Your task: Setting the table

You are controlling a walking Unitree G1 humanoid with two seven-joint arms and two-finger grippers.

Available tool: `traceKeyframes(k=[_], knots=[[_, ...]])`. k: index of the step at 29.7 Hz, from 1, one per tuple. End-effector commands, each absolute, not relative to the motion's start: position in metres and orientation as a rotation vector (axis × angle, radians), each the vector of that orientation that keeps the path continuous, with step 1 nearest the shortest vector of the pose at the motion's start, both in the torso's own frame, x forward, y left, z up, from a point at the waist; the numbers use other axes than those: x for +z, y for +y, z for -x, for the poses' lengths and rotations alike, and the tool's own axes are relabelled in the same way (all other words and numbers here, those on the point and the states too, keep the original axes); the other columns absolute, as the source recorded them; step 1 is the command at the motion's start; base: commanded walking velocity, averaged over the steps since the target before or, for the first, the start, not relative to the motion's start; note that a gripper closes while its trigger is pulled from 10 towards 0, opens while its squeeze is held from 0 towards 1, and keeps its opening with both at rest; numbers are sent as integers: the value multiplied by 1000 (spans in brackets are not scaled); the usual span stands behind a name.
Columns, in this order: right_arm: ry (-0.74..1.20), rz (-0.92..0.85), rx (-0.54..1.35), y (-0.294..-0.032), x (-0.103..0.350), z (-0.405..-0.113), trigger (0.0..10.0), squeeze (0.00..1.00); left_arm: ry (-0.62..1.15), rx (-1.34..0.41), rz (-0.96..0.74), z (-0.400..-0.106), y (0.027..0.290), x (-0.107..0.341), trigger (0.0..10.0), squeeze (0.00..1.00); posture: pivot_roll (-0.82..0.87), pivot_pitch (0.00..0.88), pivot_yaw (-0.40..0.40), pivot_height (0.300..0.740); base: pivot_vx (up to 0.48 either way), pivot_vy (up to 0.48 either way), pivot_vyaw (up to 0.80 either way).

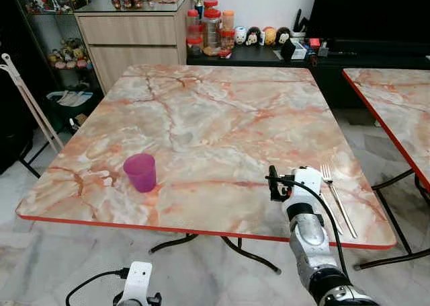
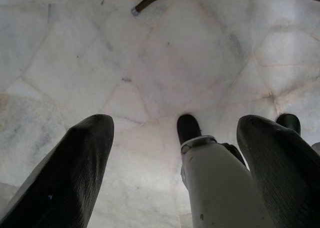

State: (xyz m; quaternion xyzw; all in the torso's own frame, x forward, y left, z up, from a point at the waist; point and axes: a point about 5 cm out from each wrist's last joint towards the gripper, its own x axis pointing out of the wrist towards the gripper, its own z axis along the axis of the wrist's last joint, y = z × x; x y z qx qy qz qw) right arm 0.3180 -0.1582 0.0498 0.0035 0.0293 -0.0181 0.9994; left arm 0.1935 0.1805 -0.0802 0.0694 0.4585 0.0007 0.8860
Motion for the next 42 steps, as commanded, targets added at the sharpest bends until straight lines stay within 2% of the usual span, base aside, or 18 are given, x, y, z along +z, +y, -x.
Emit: traceKeyframes(k=[1,18,33,42], knots=[[56,-10,-36,-159,51,-319,10000,0,951,-5,-162,-195,180,-79,10000,0,-35,0,-4,740,0,0,0],[58,-19,-39,-157,51,-319,10000,0,945,-3,-163,-197,181,-78,10000,0,-31,0,-4,740,0,0,0],[56,-17,-41,-158,51,-319,10000,0,947,2,-164,-197,181,-78,10000,0,-32,0,-6,740,0,-272,0],[54,-14,-54,-162,51,-319,10000,0,943,8,-157,-198,181,-78,10000,0,-37,0,-3,740,0,0,0]])
